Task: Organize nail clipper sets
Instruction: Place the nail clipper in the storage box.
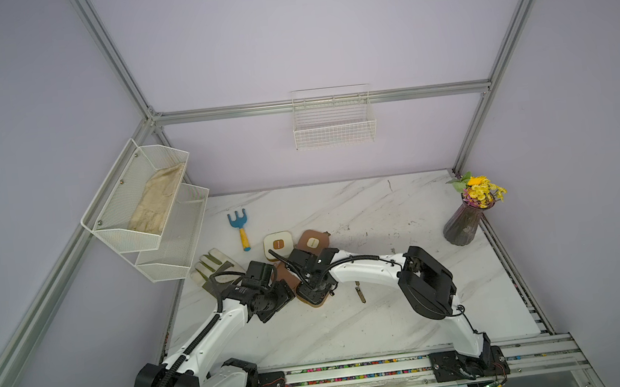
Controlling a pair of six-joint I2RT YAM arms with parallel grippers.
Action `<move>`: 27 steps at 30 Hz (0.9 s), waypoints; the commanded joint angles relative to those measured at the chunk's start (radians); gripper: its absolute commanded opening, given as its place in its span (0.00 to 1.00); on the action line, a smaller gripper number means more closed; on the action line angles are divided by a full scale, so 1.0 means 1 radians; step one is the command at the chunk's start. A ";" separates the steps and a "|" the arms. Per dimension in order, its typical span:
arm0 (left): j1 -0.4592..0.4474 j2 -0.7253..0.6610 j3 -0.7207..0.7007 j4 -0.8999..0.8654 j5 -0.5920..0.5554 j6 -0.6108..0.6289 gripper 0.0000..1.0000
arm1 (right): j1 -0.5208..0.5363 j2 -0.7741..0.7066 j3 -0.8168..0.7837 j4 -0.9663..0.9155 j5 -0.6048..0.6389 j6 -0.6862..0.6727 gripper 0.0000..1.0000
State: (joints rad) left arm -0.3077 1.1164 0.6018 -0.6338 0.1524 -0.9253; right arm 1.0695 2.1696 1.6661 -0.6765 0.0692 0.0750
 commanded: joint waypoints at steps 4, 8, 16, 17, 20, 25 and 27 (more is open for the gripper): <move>0.005 -0.001 -0.026 0.036 0.008 -0.018 0.80 | -0.002 0.149 -0.138 0.002 0.044 0.026 0.00; 0.005 0.010 -0.027 0.040 0.013 -0.020 0.80 | -0.002 0.154 -0.136 0.006 0.044 0.035 0.00; 0.005 0.046 -0.028 0.054 0.035 -0.023 0.80 | -0.002 0.076 -0.065 -0.027 0.051 0.057 0.15; 0.005 0.044 -0.028 0.054 0.035 -0.024 0.80 | -0.002 0.064 -0.053 -0.028 0.050 0.058 0.19; 0.005 0.036 -0.027 0.054 0.033 -0.026 0.80 | -0.002 0.041 -0.023 -0.035 0.042 0.059 0.29; 0.005 0.038 -0.016 0.054 0.036 -0.024 0.80 | -0.002 0.010 0.017 -0.044 0.024 0.058 0.41; 0.003 0.043 -0.012 0.054 0.038 -0.023 0.80 | -0.002 -0.002 0.030 -0.047 0.020 0.060 0.43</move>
State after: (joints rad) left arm -0.3080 1.1641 0.6018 -0.5980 0.1757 -0.9363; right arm 1.0695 2.1567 1.6707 -0.6773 0.0902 0.1242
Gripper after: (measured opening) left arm 0.799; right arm 0.428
